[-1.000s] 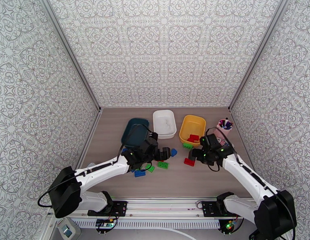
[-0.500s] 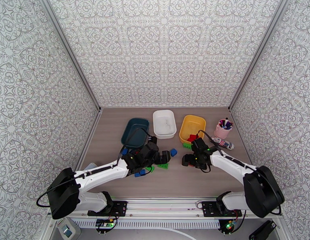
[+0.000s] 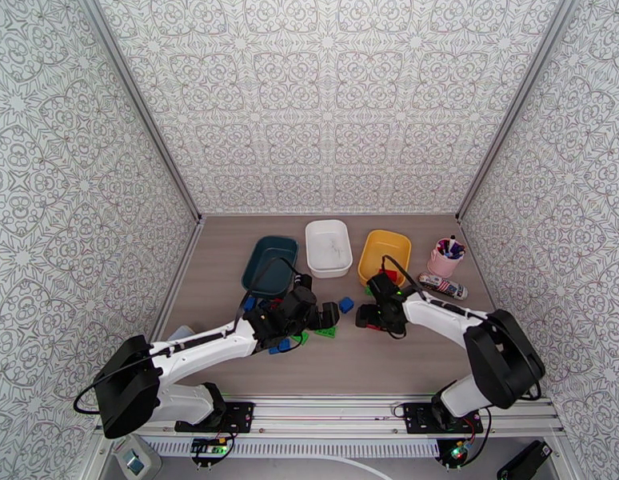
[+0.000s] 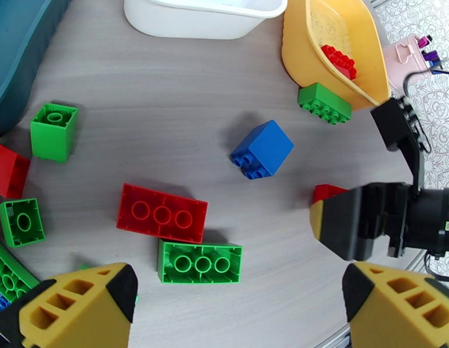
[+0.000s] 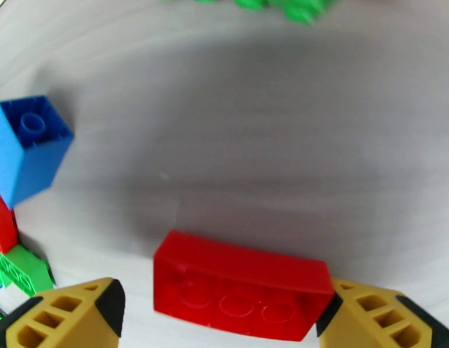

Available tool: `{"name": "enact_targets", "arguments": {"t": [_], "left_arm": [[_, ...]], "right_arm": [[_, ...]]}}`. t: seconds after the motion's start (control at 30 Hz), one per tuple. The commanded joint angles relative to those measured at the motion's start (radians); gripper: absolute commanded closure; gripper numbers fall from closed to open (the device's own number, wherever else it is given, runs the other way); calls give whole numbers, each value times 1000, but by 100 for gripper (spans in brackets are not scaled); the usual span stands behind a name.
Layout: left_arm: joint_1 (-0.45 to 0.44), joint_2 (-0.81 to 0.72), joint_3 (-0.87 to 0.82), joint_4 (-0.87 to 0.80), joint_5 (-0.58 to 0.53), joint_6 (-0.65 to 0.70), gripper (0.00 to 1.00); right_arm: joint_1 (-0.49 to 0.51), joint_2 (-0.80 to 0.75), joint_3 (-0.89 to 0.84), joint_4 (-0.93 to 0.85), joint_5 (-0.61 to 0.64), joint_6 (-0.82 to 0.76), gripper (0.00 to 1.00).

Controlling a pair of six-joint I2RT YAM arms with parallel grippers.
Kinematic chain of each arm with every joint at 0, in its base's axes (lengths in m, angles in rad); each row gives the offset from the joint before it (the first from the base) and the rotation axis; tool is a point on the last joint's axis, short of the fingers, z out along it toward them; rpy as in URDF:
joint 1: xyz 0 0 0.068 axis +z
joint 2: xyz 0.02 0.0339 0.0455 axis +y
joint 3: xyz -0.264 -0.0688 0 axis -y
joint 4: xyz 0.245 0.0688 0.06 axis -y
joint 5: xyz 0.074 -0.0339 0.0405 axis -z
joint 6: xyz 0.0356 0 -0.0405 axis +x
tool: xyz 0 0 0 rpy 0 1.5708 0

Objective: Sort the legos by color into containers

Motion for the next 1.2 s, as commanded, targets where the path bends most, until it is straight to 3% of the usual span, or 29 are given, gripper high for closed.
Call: {"name": "enact_targets", "arguments": {"t": [0.0, 0.3, 0.53, 0.7, 0.9, 1.17], "left_arm": [[4, -14, -30, 27, -10, -16, 1], [15, -31, -50, 31, -5, -15, 1], [27, -18, -54, 53, 14, -10, 1], [36, 53, 10, 76, 76, 30, 1], [54, 164, 169, 79, 150, 104, 1], [112, 275, 419, 14, 211, 186, 1]], "right_arm": [[24, 48, 66, -38, 78, 15, 14], [57, 119, 119, -67, 116, 10, 29], [60, 80, 109, -87, 141, -1, 41], [53, -8, 139, -134, 168, -13, 42], [-43, -80, 247, -211, 171, -81, 42], [-220, 11, 470, -251, 122, -166, 41]]}}
